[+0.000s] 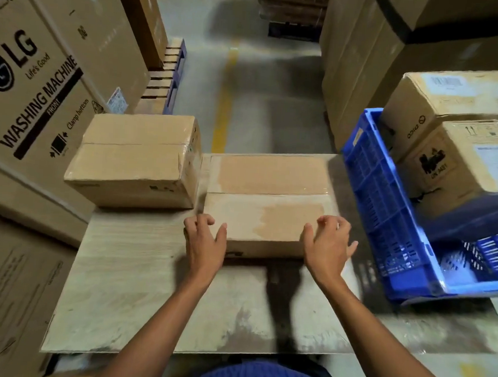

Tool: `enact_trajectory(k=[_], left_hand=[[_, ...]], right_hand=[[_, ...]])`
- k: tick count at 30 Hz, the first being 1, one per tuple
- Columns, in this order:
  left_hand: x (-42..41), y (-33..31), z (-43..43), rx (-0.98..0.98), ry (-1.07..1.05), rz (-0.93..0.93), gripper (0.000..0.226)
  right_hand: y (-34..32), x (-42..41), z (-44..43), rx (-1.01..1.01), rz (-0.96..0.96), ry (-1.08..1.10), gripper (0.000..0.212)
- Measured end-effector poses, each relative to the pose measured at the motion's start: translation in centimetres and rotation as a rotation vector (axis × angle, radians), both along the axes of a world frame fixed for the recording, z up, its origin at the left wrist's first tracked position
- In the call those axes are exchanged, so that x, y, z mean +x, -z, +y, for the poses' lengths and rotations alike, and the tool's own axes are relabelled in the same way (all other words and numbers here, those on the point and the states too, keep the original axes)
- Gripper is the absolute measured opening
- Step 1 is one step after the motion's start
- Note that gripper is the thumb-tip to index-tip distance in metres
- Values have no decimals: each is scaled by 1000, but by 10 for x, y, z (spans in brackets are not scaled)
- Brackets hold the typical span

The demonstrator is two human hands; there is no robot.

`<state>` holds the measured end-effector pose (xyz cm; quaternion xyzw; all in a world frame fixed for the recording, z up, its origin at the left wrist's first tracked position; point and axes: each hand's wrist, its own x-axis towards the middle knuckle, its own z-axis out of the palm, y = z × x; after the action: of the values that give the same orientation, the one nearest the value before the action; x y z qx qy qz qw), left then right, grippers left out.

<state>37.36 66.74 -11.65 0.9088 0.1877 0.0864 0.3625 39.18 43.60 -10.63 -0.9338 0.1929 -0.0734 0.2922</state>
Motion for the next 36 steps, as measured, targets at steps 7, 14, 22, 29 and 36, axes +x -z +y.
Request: enact_trajectory(k=[7,14,22,29,36], left_hand=[[12,0,-2,398,399,-161,38],[18,3,-4,513,487,3,47],[55,-4,17,579,621,138,58],[68,-16,15,699,618,126,52],[126,-17,9,532,644,163,55]], right_hand=[[8,5,67,-163,-232,-632,23],[15,12,95,-291,-233,-652,20],[5,42,104,-450,161,-751,73],[-6,59,100,-502,178,-770,69],[-22,120,84,-526,279,-762,99]])
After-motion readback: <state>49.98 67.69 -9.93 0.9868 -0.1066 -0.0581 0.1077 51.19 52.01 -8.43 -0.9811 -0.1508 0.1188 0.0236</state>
